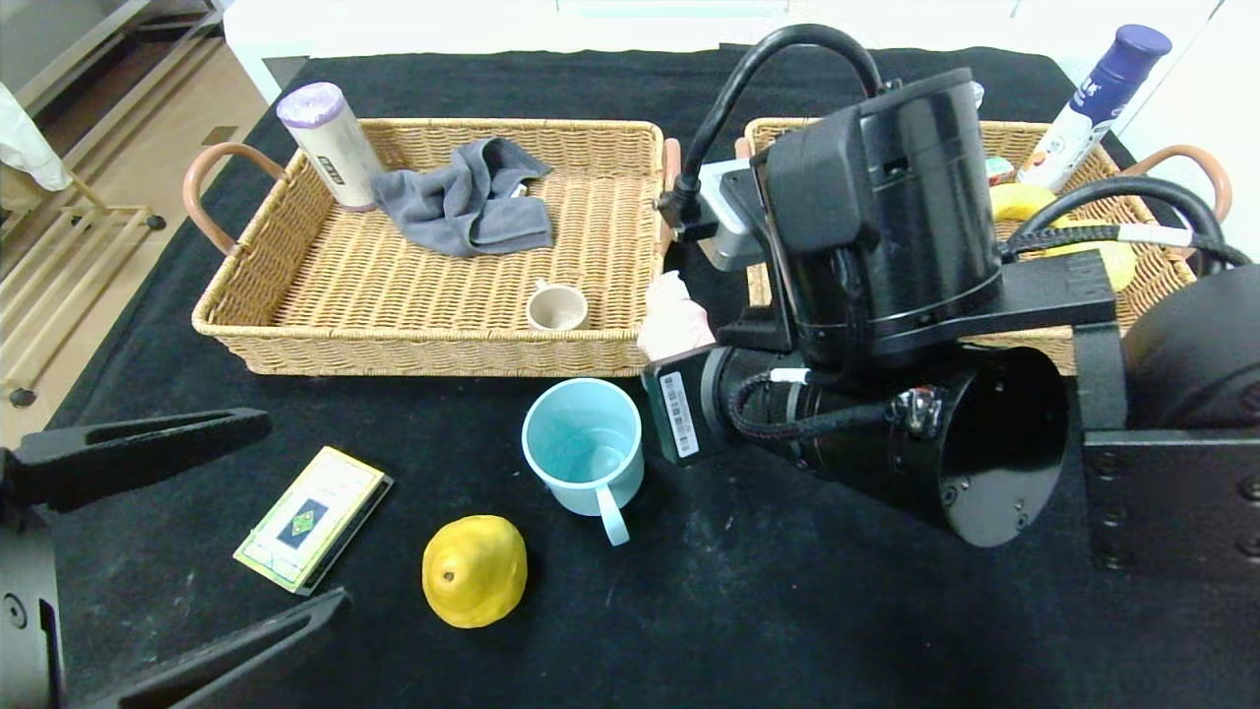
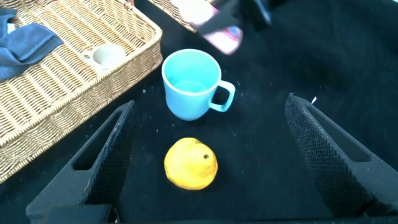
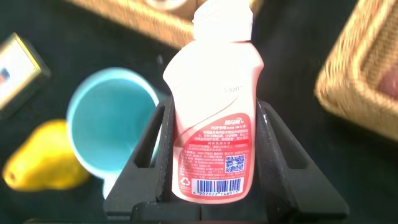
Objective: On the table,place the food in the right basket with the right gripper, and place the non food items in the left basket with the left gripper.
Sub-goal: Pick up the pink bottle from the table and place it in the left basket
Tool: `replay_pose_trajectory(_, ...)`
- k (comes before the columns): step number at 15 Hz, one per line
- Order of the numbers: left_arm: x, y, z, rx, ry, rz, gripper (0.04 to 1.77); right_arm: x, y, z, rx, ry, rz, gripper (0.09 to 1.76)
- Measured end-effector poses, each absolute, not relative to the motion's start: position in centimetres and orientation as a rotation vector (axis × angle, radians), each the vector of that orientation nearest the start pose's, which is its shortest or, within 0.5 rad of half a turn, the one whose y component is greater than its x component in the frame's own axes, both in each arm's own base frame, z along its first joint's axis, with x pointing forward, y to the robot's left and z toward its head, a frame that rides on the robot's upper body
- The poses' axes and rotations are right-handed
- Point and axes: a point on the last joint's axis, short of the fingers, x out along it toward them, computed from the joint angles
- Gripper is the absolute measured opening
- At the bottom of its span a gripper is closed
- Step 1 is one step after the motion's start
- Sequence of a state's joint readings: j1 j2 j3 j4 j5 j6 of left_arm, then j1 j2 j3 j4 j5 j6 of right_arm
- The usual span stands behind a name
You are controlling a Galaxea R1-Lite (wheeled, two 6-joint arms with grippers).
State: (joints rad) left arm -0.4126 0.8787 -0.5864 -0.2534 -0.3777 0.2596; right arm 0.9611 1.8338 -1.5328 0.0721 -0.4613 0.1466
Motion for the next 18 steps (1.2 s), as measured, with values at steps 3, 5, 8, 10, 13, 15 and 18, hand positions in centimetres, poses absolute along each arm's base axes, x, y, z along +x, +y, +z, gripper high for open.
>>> replay_pose_trajectory(3, 8.7, -4.7, 24.9, 0.246, -0.063, -0.790, 1.72, 22.3, 30.1, 28.4, -0.023, 0.219, 0.484, 0.84)
replay_pose_trajectory(5, 8.7, -4.7, 24.9, 0.247, -0.063, -0.790, 1.72, 22.8, 30.7, 28.8, 0.009, 0.179, 0.486, 0.84)
replay_pose_trajectory(8, 8.7, -4.7, 24.9, 0.247, -0.063, -0.790, 1.72, 23.5, 31.6, 29.1, 0.031, 0.154, 0.488, 0.84)
replay_pose_trajectory(10, 8.7, -4.7, 24.9, 0.246, -0.063, -0.790, 1.72, 23.9, 32.2, 29.6, 0.065, 0.117, 0.492, 0.84)
replay_pose_trajectory(13, 8.7, -4.7, 24.9, 0.247, -0.065, -0.790, 1.72, 24.5, 32.8, 29.9, 0.100, 0.076, 0.494, 0.84)
replay_pose_trajectory(15, 8.7, -4.7, 24.9, 0.247, -0.062, -0.791, 1.72, 25.0, 33.0, 29.7, 0.114, 0.060, 0.489, 0.84)
replay_pose_trajectory(18, 8.7, -4.7, 24.9, 0.247, -0.062, -0.791, 1.72, 26.0, 33.2, 29.7, 0.140, 0.028, 0.480, 0.84)
